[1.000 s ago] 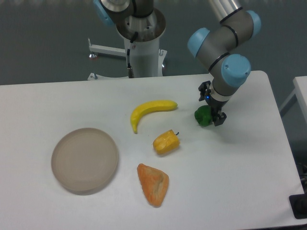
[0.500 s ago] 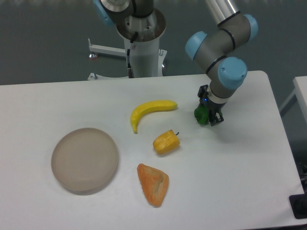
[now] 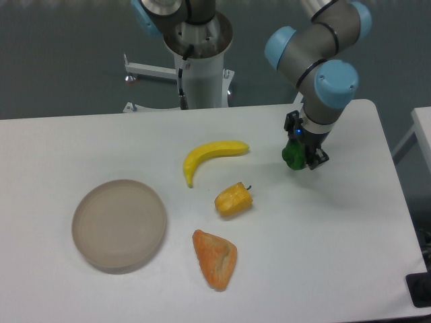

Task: Pick up the green pepper from the table
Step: 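Lift the gripped green pepper up off the table, then hold the green pepper raised in the closed gripper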

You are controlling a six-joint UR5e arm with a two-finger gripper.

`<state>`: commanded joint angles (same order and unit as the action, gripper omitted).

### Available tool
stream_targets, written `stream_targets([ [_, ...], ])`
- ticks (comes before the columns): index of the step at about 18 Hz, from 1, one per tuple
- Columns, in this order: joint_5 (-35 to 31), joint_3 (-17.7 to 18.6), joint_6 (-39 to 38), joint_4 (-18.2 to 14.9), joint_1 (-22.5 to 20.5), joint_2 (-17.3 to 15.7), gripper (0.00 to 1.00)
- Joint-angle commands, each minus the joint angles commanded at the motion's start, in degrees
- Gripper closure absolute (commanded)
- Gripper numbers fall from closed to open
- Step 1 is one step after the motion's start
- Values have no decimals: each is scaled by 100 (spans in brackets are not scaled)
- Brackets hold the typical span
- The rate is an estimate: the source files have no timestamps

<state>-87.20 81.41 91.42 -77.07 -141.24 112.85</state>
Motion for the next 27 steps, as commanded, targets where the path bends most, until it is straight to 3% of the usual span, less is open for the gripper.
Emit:
stream_targets([
  [1,89,-289,-193,-219,9,114,94],
  [3,98,-677,-483,-352,96,298,94],
  [8,46,-1381,-564,-318,501,817,93],
  [15,-103,-1558,-449,-362,545,888,94],
  [27,-306,-1444,-81,-344,642,888,92],
])
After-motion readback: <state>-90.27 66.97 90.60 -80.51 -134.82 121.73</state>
